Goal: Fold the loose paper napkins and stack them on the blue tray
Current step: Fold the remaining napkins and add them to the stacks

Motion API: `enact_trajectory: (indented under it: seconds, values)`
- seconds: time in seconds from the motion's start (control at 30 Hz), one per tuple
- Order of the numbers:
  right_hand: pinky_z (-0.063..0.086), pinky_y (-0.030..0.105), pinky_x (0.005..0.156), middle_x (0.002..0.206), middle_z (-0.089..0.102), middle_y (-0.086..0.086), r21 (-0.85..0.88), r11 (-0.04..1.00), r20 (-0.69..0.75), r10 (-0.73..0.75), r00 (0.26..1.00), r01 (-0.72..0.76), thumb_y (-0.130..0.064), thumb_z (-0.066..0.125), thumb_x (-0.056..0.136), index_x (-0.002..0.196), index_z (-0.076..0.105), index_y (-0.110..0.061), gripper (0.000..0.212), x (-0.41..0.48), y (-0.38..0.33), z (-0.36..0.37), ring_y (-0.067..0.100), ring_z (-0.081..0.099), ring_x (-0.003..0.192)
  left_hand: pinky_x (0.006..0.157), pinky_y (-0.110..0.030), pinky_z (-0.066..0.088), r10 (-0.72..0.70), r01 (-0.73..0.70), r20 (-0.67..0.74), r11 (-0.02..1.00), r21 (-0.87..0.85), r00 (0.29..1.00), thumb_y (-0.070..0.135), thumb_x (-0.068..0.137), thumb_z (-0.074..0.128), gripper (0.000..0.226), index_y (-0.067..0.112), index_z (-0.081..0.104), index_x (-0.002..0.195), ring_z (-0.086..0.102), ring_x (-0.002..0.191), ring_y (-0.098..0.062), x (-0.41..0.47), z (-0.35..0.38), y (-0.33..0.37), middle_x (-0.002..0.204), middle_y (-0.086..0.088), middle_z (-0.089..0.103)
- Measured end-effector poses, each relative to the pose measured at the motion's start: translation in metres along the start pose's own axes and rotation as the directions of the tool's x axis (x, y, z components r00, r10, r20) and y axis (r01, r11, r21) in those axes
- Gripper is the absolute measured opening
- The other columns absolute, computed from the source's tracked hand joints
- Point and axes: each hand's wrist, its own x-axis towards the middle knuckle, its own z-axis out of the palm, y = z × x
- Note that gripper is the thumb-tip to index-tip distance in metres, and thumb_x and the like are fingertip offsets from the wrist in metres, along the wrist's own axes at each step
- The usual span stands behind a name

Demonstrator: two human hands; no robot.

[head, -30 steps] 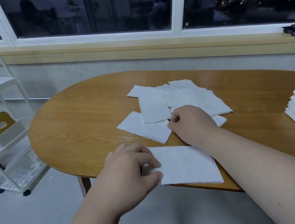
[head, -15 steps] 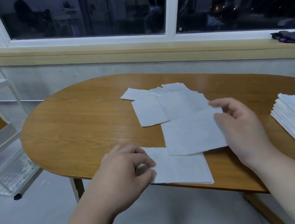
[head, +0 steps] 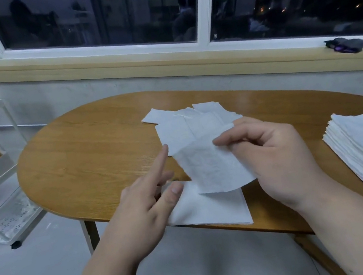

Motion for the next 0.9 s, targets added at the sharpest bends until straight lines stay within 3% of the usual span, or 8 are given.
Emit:
enact_trajectory:
  seconds: [0.1,0.2,0.3,0.43,0.5,0.6,0.73,0.9]
  values:
    - [0.045,0.016,0.071,0.082,0.071,-0.009,0.125,0.991,-0.015,0.043,0.999,-0.041,0.011,0.057,0.089,0.075,0.080,-0.021,0.042,-0.002,-0.001,0.007,0.002,0.063,0.080,0.080,-0.014,0.042,0.018,-0.019,-0.022,0.998,-0.060,1.000,0.076,0.086,0.034,0.057,0.077,0.006,0.135,0.057,0.086,0.003,0.000,-0.001,0.005,0.093,0.027,0.061]
    - [0.051,0.027,0.082,0.087,0.075,-0.005,0.251,0.958,-0.037,0.152,0.988,-0.138,0.008,0.058,0.090,0.074,0.081,-0.027,0.045,-0.001,0.007,0.009,0.010,0.069,0.089,0.062,-0.008,0.039,-0.034,0.026,-0.044,0.987,-0.158,0.998,0.050,0.095,0.051,0.057,0.071,0.015,0.133,0.053,0.065,0.006,-0.002,-0.001,0.013,0.066,0.032,0.055]
    - [0.052,0.027,0.079,0.088,0.076,-0.008,0.208,0.951,-0.063,0.247,0.967,-0.230,0.005,0.059,0.091,0.076,0.080,-0.024,0.039,-0.005,0.014,0.011,0.010,0.070,0.088,0.060,-0.007,0.040,-0.080,0.066,-0.061,0.977,-0.205,0.995,0.034,0.092,0.063,0.057,0.074,0.037,0.124,0.055,0.066,0.003,-0.002,-0.002,0.012,0.074,0.035,0.060]
    - [0.043,0.021,0.051,0.077,0.072,-0.020,-0.080,0.954,-0.097,0.280,0.955,-0.288,-0.002,0.061,0.091,0.081,0.078,-0.026,0.031,-0.013,0.026,0.007,0.012,0.057,0.058,0.065,-0.004,0.038,-0.114,0.101,-0.086,0.985,-0.136,0.990,0.026,0.091,0.066,0.028,0.054,0.071,0.095,0.060,0.083,0.009,0.001,-0.003,0.005,0.085,0.030,0.068]
    - [0.040,0.010,0.052,0.078,0.071,-0.021,-0.181,0.943,-0.072,0.269,0.960,-0.278,-0.006,0.062,0.091,0.083,0.077,-0.029,0.028,-0.016,0.032,0.007,0.004,0.059,0.065,0.065,-0.005,0.038,-0.131,0.121,-0.082,0.987,-0.110,0.988,0.026,0.090,0.067,0.021,0.045,0.075,0.088,0.059,0.085,0.008,0.002,-0.002,0.003,0.087,0.025,0.068]
    - [0.041,0.005,0.065,0.090,0.068,-0.017,-0.324,0.919,-0.032,0.228,0.973,-0.226,-0.007,0.062,0.090,0.085,0.076,-0.026,0.024,-0.020,0.041,0.011,-0.001,0.058,0.084,0.062,-0.007,0.037,-0.145,0.142,-0.073,0.989,-0.046,0.987,0.028,0.090,0.067,0.015,0.041,0.075,0.089,0.057,0.082,0.009,0.004,-0.004,0.000,0.083,0.027,0.066]
    - [0.039,0.010,0.058,0.087,0.063,-0.018,-0.383,0.897,0.009,0.242,0.970,-0.221,-0.009,0.059,0.090,0.084,0.075,-0.029,0.026,-0.027,0.055,0.015,0.001,0.059,0.073,0.065,-0.013,0.035,-0.139,0.142,-0.069,0.988,0.052,0.988,0.031,0.088,0.070,0.011,0.041,0.075,0.089,0.055,0.081,0.008,0.004,-0.007,-0.003,0.080,0.028,0.062]
    - [0.035,0.007,0.066,0.087,0.062,-0.020,-0.505,0.847,0.028,0.206,0.978,-0.163,-0.012,0.058,0.088,0.084,0.073,-0.034,0.027,-0.029,0.061,0.015,-0.004,0.056,0.086,0.089,-0.029,0.041,-0.101,0.104,-0.023,0.974,0.201,0.995,0.031,0.088,0.068,0.016,0.046,0.072,0.092,0.051,0.094,0.005,0.003,-0.007,-0.004,0.095,0.034,0.058]
